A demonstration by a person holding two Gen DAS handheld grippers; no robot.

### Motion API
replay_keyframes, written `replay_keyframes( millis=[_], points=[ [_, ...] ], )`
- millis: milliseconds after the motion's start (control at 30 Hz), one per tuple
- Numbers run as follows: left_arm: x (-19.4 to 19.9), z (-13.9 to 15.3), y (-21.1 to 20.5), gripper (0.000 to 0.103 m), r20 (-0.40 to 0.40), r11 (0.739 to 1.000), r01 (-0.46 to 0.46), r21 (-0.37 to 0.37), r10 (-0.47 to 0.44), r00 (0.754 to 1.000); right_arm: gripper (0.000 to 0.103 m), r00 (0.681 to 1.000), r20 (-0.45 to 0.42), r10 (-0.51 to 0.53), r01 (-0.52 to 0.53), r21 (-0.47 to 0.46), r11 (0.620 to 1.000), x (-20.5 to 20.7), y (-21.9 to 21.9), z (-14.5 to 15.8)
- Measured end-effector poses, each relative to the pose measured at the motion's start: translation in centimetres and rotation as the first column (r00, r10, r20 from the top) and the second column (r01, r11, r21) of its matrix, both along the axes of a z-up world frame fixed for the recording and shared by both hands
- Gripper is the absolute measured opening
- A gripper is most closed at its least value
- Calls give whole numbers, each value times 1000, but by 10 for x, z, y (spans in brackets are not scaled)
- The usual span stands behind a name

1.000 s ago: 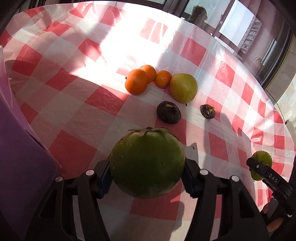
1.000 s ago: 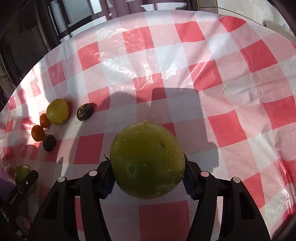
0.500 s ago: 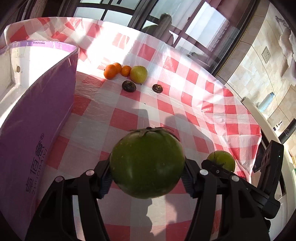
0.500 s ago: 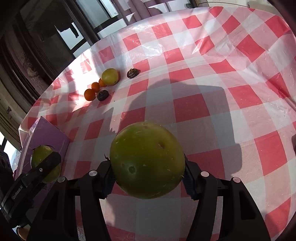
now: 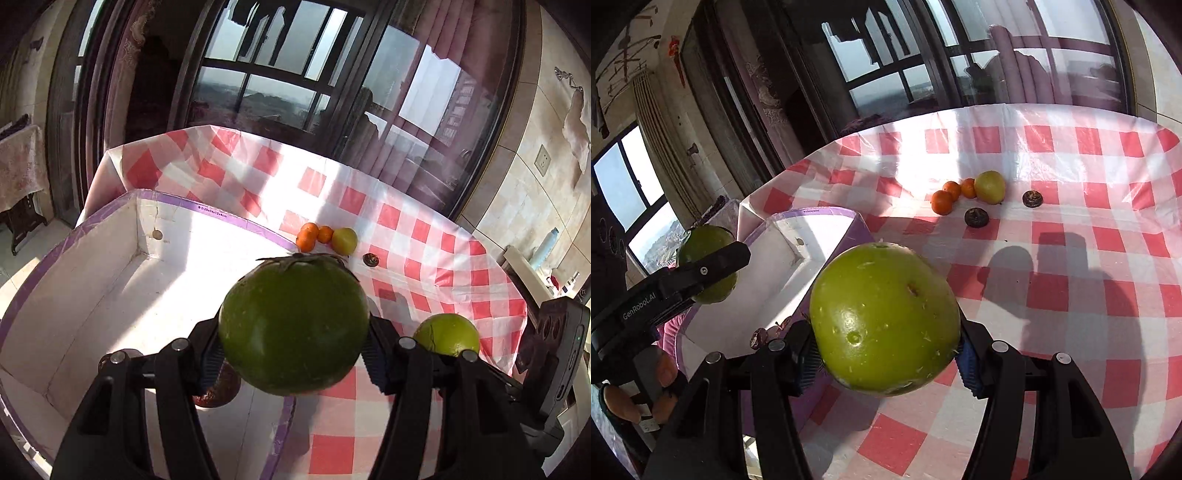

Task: Organize fruits
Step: 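Carry both green fruits into the white box and open both tools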

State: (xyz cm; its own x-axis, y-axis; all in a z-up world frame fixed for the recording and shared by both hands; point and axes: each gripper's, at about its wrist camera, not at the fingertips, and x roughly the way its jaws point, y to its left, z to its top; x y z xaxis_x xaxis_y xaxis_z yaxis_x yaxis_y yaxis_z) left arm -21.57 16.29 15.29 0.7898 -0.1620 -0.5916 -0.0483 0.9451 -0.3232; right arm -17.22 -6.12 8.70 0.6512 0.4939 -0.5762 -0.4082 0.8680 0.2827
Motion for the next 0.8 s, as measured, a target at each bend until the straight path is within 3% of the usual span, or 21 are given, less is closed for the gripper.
replay_keyframes(
  millis=[67,200,300,367,500,567,633,700,800],
  points=[
    [13,-5,24,62,-78,997,-28,73,34,996,60,997,19,75,-74,-27,997,6,33,13],
    [35,-29,67,62,-225,989,-35,146,68,972,60,981,4,195,-194,-91,977,27,92,22],
    [48,-50,90,62,-321,991,-21,130,63,945,60,957,-50,285,-289,-141,947,42,130,15],
    [58,-62,102,62,-373,991,-16,132,64,926,60,947,-90,309,-322,-227,919,50,152,2],
    [82,-81,111,62,-460,982,26,187,65,886,60,938,-157,308,-346,-429,835,66,182,-28],
    [93,-89,112,62,-503,988,58,140,21,864,60,932,-181,315,-363,-515,777,72,193,-41],
    [101,-96,109,62,-519,980,87,177,18,855,60,920,-227,320,-392,-570,723,77,203,-53],
    [108,-110,108,62,-560,967,90,240,63,826,60,914,-257,314,-404,-635,659,80,212,-65],
    [112,-129,114,62,-599,975,97,201,44,800,60,919,-265,293,-392,-698,599,87,217,-72]
  ],
)
